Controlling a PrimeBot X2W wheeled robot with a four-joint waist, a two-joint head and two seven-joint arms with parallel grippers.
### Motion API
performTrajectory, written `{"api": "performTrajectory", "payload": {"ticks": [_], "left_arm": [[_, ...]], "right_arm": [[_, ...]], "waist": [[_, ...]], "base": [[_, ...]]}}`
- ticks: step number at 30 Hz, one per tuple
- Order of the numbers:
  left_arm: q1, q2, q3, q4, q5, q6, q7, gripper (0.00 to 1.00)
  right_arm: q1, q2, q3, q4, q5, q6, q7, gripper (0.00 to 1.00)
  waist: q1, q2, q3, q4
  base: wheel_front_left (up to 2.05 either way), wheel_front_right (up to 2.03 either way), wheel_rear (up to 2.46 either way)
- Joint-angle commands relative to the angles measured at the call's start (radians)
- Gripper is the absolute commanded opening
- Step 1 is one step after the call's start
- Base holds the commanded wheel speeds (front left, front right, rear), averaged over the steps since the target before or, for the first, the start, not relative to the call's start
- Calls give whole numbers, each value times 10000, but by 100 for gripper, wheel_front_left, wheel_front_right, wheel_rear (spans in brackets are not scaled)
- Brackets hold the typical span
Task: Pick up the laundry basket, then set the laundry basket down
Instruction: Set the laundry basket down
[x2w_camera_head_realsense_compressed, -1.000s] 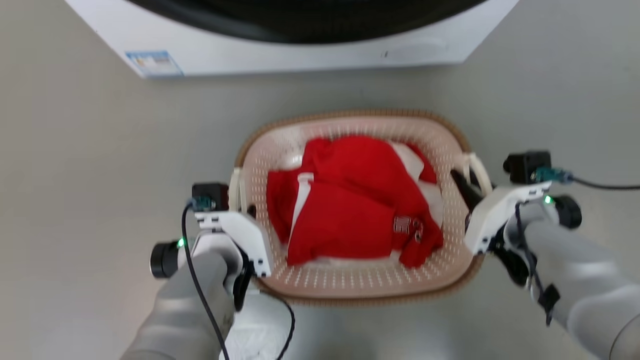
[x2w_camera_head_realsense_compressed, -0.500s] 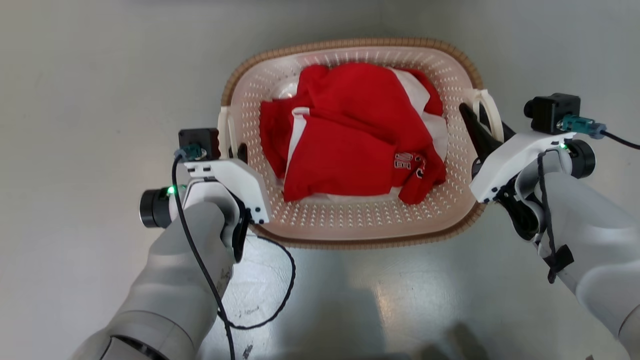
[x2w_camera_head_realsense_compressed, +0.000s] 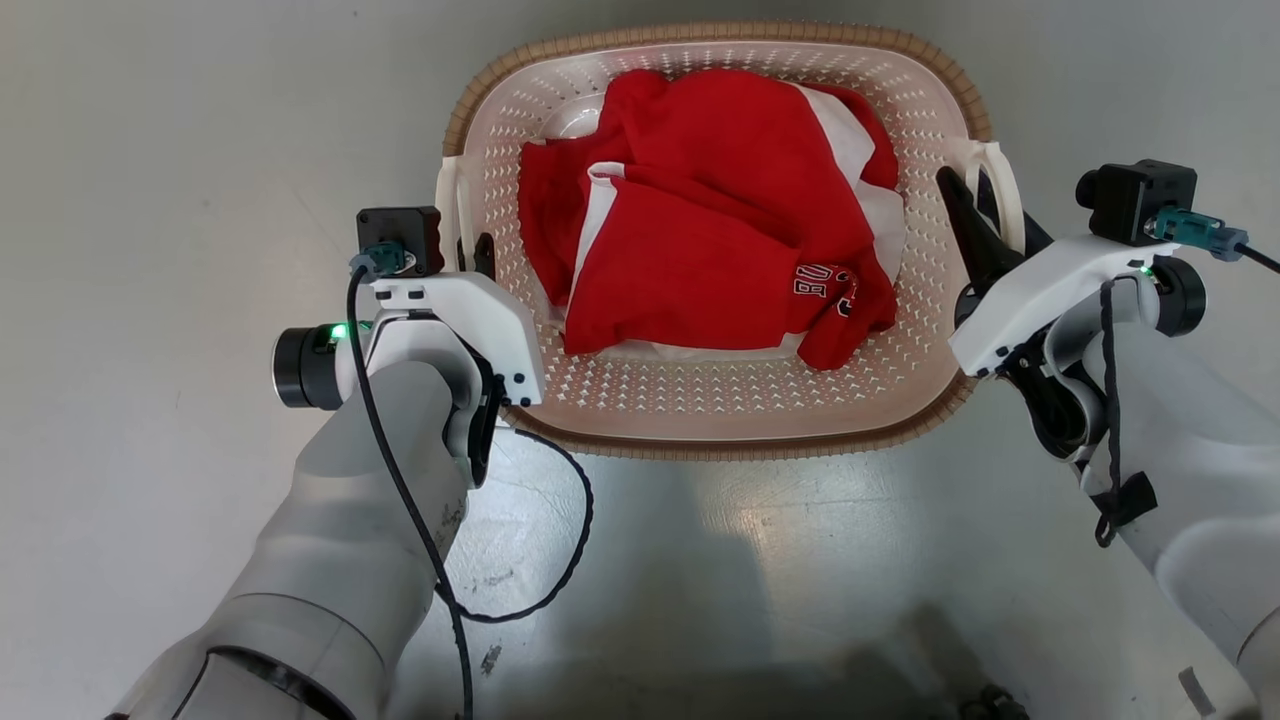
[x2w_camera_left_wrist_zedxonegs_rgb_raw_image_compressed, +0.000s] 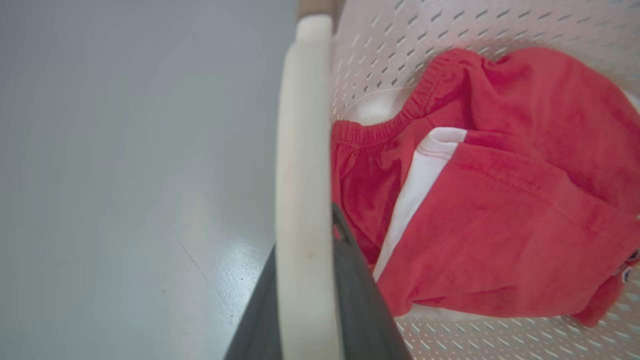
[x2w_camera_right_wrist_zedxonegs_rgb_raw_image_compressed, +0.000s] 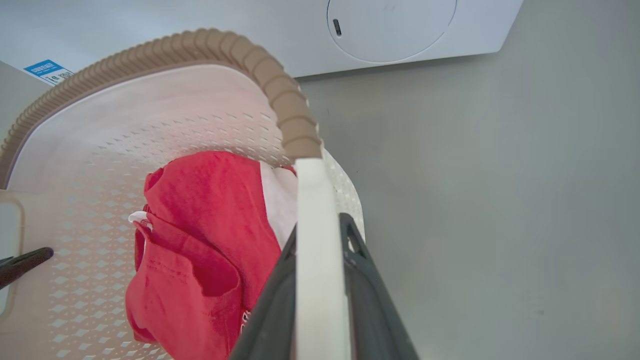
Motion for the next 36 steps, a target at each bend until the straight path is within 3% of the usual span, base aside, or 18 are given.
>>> {"api": "performTrajectory", "payload": {"ticks": [1,33,34,35,36], "left_arm": [[-195,233,149,-160,99,180,-92,0],[-834,233,-802,-488,-708,288,-93,0],[-844,233,-830,-496,-727,287,-93,20],[-847,233,-860,-503,-751,274,-93,46],[-848,233,-888,-506,-778,260,-93,100]], "right_arm": [[485,180,131,-204,-145,90,-104,0],[-135,-12,464,185,518,90,-105,0],[-151,-6,487,224,547,90,-105,0],[-166,-3,508,253,573,90,-105,20],[-185,-1,520,284,597,90,-105,50]], "waist": [[0,0,121,10],[0,0,897,260],[0,0,905,260],[0,0,911,258],[0,0,916,258]], "base": [[0,0,0],[0,0,0],[0,0,0],[0,0,0],[0,0,0]]}}
